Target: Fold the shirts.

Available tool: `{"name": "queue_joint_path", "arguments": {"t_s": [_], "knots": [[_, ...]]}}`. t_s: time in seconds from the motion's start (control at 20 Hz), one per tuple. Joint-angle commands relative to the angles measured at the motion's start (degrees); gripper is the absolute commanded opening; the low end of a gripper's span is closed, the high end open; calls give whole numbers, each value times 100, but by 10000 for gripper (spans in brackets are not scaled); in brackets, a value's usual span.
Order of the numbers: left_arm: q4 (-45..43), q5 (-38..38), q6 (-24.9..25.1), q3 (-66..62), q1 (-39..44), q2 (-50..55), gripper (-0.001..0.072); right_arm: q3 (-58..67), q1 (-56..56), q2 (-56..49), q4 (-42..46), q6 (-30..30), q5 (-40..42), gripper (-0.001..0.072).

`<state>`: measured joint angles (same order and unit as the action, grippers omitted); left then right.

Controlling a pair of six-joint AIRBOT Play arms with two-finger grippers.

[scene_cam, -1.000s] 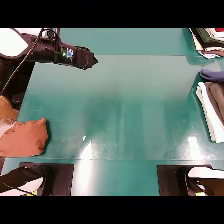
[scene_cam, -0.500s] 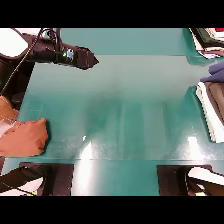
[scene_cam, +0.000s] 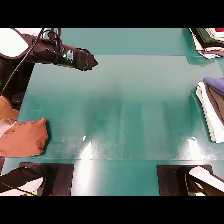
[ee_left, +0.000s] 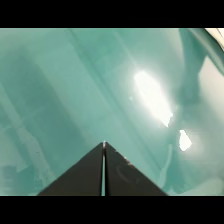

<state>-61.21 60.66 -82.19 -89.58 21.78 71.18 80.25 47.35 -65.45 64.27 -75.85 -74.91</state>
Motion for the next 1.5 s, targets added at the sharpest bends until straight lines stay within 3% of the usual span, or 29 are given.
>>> {"name": "queue_joint_path", "arguments": {"t_s": [0.0,0.1,0.15,0.25,0.35,0.4,0.5,0.65,0.75,0.95,1.0,1.15,1.2,1.45], "knots": [[-35,70,20,0,0,0,23,-970,385,463,708,-20,-162,18],[-35,70,22,0,0,0,23,-1377,603,640,789,-20,-162,20],[-35,68,24,0,0,0,23,-1526,710,691,791,-20,-179,71],[-35,70,24,0,0,0,23,-1725,957,734,796,-20,-278,356],[-35,70,24,0,0,0,23,-1690,1198,704,774,-22,-365,571],[-39,68,37,0,0,0,23,-1611,1268,706,763,-28,-389,595],[-37,68,129,0,0,0,23,-1314,1189,708,664,-293,-354,594],[-33,50,129,0,0,0,23,-769,540,704,-219,-319,-144,592],[-33,-20,127,0,0,0,23,-470,-297,702,-636,-319,-87,591],[-24,-66,122,-2,0,0,23,-160,-2371,702,-566,-315,164,585],[-20,-76,122,-2,0,0,23,-155,-2806,704,-564,-315,286,514],[-9,-133,122,-2,0,0,23,-155,-3945,702,-564,-297,608,53],[-9,-164,122,-2,0,0,23,-155,-4210,702,-562,-212,664,17],[-9,-175,122,-2,0,0,23,-155,-4765,702,-564,-166,732,17]]}}
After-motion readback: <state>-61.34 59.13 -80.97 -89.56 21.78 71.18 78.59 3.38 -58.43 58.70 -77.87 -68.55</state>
